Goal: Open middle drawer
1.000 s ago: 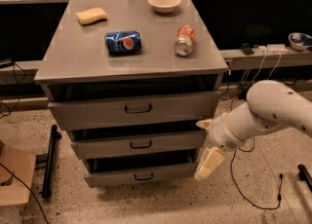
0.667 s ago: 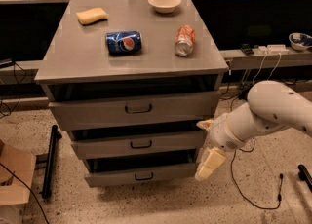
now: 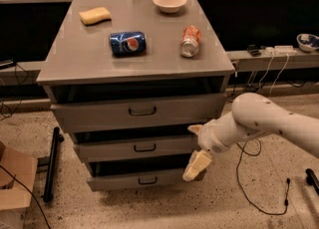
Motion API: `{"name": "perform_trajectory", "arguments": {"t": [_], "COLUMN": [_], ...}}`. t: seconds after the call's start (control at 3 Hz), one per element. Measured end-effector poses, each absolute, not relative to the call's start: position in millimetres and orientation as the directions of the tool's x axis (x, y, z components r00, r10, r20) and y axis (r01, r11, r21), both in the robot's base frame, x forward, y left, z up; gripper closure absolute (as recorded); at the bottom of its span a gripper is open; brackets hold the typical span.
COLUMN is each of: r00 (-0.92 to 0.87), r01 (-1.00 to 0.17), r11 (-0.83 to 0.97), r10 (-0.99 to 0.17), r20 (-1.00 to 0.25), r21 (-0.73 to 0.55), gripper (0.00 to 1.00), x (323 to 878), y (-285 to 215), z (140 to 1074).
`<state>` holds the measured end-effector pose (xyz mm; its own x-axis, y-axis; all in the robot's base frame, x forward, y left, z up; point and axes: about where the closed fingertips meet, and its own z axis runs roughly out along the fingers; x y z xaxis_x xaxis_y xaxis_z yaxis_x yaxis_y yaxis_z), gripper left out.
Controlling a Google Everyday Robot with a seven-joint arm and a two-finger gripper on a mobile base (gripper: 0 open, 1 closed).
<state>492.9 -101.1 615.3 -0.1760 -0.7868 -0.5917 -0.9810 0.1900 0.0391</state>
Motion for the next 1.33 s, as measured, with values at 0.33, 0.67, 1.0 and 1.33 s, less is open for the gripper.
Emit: {"name": "perform_trajectory", "arguments": {"t": [0.33, 0.67, 1.0, 1.33], "r00": [-0.153, -0.151, -0.19, -0.222], "r01": [-0.984, -0.983, -0.979, -0.974], "r11": [0.179, 0.184, 0.196, 0.201], "r10": [-0.786, -0.768, -0.746, -0.735], "r20": [-0.599, -0.622, -0.638, -0.64], "r21": [0.017, 0.011, 0.063, 0.107], "gripper": [0.0, 0.0, 0.0, 0.0], "x": [516, 541, 564, 576], "y": [-82, -69, -58, -51], "z": [586, 559, 510, 475]}}
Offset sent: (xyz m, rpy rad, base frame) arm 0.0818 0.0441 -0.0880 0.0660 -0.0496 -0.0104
